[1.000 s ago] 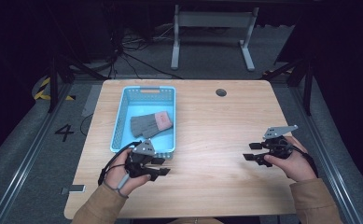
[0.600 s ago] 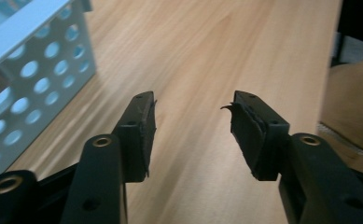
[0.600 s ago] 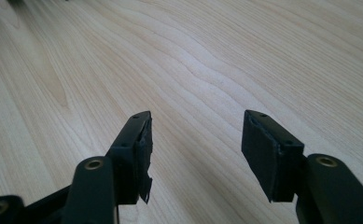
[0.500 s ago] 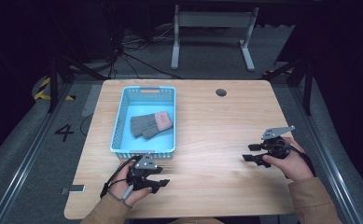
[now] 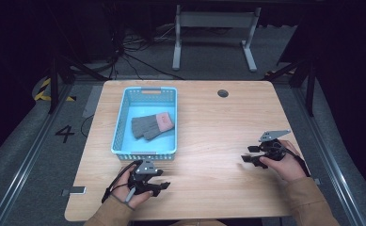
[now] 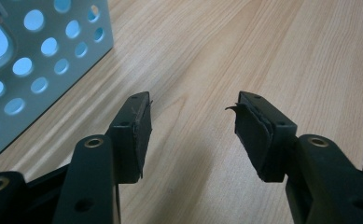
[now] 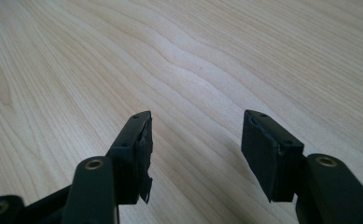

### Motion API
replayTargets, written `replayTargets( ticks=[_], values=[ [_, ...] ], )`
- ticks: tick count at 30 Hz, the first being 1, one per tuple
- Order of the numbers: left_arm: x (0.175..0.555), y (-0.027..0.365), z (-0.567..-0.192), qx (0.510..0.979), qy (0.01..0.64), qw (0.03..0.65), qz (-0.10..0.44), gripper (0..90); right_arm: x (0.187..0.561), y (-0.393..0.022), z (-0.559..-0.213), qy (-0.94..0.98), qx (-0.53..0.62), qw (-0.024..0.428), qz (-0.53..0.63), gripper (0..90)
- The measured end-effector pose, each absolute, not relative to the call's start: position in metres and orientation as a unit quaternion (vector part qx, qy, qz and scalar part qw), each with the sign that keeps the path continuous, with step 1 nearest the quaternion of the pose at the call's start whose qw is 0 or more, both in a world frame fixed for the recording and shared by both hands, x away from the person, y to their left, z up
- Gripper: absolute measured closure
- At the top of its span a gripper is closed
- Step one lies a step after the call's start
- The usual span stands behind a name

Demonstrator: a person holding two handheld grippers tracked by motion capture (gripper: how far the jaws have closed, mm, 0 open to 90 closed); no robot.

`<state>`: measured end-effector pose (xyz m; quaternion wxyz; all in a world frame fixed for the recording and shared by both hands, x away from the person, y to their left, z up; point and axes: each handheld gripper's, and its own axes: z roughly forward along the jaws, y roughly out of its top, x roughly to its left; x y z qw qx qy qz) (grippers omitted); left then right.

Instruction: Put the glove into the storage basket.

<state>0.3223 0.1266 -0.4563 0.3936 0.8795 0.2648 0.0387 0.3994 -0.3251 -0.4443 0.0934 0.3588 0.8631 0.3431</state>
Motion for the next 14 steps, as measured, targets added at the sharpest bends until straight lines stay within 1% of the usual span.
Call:
replayTargets(
  ticks=[8, 14],
  values=[
    [0.3235, 0.1275, -0.4565, 0.881, 0.267, 0.389, 0.038, 45.2, 0.399, -0.3245, -0.4434, 0.86, 0.359, 0.09, 0.35, 44.0],
    [0.3227, 0.1292, -0.4561, 0.879, 0.274, 0.389, 0.039, 44.1, 0.4011, -0.3252, -0.4423, 0.856, 0.364, 0.096, 0.354, 43.9]
  ],
)
